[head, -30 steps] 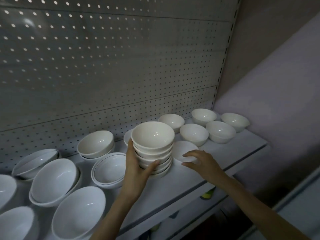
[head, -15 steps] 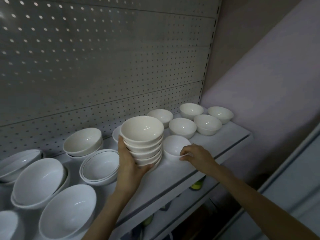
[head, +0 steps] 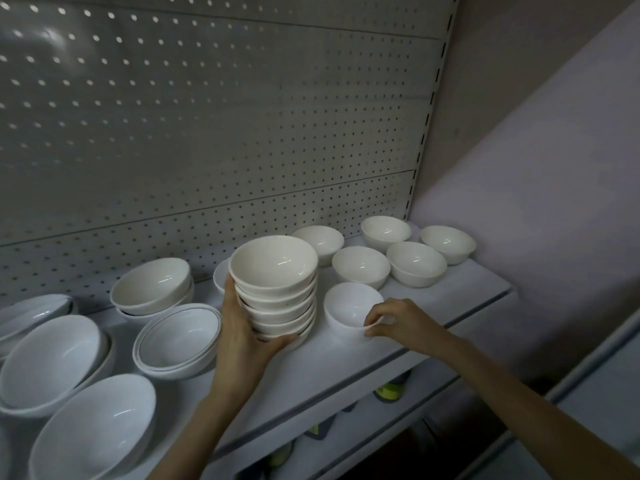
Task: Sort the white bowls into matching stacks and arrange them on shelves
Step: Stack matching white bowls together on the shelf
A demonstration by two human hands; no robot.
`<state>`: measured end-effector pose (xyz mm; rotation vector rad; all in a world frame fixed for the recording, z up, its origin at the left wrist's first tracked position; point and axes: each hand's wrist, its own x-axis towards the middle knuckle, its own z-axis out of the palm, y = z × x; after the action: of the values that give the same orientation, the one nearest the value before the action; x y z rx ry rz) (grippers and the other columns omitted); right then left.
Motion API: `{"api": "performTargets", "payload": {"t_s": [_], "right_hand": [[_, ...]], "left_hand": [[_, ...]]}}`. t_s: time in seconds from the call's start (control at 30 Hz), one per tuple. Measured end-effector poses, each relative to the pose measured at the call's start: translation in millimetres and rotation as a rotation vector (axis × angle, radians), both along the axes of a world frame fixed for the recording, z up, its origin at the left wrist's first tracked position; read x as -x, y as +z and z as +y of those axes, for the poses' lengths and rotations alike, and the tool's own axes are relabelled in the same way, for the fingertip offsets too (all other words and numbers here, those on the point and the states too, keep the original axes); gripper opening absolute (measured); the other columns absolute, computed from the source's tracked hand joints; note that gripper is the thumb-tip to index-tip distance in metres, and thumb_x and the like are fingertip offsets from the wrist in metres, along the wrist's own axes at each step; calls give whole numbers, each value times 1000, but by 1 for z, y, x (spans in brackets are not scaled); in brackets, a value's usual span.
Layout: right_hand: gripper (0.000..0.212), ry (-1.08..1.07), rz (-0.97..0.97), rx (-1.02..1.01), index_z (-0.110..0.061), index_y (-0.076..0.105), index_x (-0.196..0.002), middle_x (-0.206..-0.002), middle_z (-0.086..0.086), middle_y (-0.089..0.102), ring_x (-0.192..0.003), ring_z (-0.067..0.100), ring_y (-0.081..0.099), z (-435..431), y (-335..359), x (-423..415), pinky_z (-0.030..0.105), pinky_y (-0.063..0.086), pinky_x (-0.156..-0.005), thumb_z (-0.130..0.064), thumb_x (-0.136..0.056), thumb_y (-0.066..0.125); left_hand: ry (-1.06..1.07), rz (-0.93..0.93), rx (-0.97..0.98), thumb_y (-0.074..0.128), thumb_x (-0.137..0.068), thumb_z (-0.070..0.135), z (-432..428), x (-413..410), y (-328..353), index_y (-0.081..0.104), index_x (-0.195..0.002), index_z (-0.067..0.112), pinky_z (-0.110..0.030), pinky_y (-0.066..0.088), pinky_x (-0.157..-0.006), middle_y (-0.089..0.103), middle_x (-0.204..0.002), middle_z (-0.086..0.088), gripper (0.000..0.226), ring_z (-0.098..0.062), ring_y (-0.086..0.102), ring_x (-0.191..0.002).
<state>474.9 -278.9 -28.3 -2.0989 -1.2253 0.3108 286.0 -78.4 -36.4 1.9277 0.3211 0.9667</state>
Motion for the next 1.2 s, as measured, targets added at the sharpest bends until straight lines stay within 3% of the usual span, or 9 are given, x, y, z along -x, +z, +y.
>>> {"api": "performTargets", "payload": {"t_s": [0.27, 0.43, 0.57, 0.7, 0.8, 0.93, 1.07, 1.17, 1.2], "right_hand": [[10, 22, 175, 70, -23, 71, -82, -90, -11, 68, -91, 1, 60, 0, 1, -18, 18, 47, -84, -27, -75, 77], [3, -26, 281, -71, -28, 72, -82, -91, -13, 72, -91, 4, 64, 4, 9, -35, 23, 48, -89, -25, -80, 71], [9, -127, 273, -179, -26, 65, -89, -98, -5, 67, -96, 10, 62, 9, 5, -50, 30, 48, -91, -20, -84, 68], [22, -173, 334, -105, -18, 56, -104, -105, 1, 61, -102, 19, 59, 15, -2, -51, 34, 47, -94, -18, -85, 66], [32, -177, 412, -48, -20, 49, -113, -110, -3, 56, -106, 19, 55, 20, -6, -43, 34, 50, -87, -17, -86, 65], [39, -219, 620, -49, -24, 45, -118, -114, -3, 52, -105, 21, 50, 21, -7, -29, 29, 55, -56, 1, -89, 53], [48, -291, 641, -119, -23, 51, -115, -122, 5, 52, -112, 28, 49, 18, -6, -21, 36, 57, -58, 12, -83, 46], [46, -311, 663, -135, -22, 53, -113, -123, 9, 54, -110, 30, 51, 13, -4, -13, 33, 58, -54, 13, -83, 49], [46, -318, 666, -132, -22, 53, -113, -122, 9, 54, -108, 30, 52, 10, -4, -9, 32, 58, -53, 13, -83, 50]], "left_hand": [[16, 32, -8, 93, -56, 22, -1, -13, -1, 12, -148, 18, -50, 35, -109, 33, -149, -1, 123, -18, 37, -136], [5, 48, 7, 93, -55, 22, 0, -16, 1, 11, -148, 20, -50, 36, -109, 35, -148, 1, 124, -19, 39, -135], [5, 78, 17, 93, -54, 25, 0, -20, 3, 11, -148, 18, -47, 36, -110, 35, -148, 2, 125, -14, 38, -136], [-5, 93, 39, 92, -55, 25, 2, -25, 4, 9, -149, 23, -47, 36, -110, 35, -149, 4, 125, -13, 38, -136], [3, 117, 51, 93, -55, 28, 5, -29, 3, 7, -149, 24, -48, 34, -111, 32, -151, 3, 128, -15, 35, -138], [-11, 132, 64, 92, -57, 26, 6, -31, 1, 2, -149, 20, -47, 34, -111, 29, -152, 3, 129, -15, 33, -139], [0, 164, 95, 88, -62, 31, -5, -26, -2, -4, -149, 24, -38, 28, -116, 21, -153, 8, 127, -4, 25, -140], [25, 176, 175, 81, -72, 29, -23, -13, -8, -8, -141, 30, -19, 24, -113, 11, -143, 31, 112, 18, 17, -132], [63, 178, 221, 76, -76, 31, -30, -7, -13, -9, -141, 30, -20, 22, -115, 4, -140, 36, 107, 16, 15, -133]]}}
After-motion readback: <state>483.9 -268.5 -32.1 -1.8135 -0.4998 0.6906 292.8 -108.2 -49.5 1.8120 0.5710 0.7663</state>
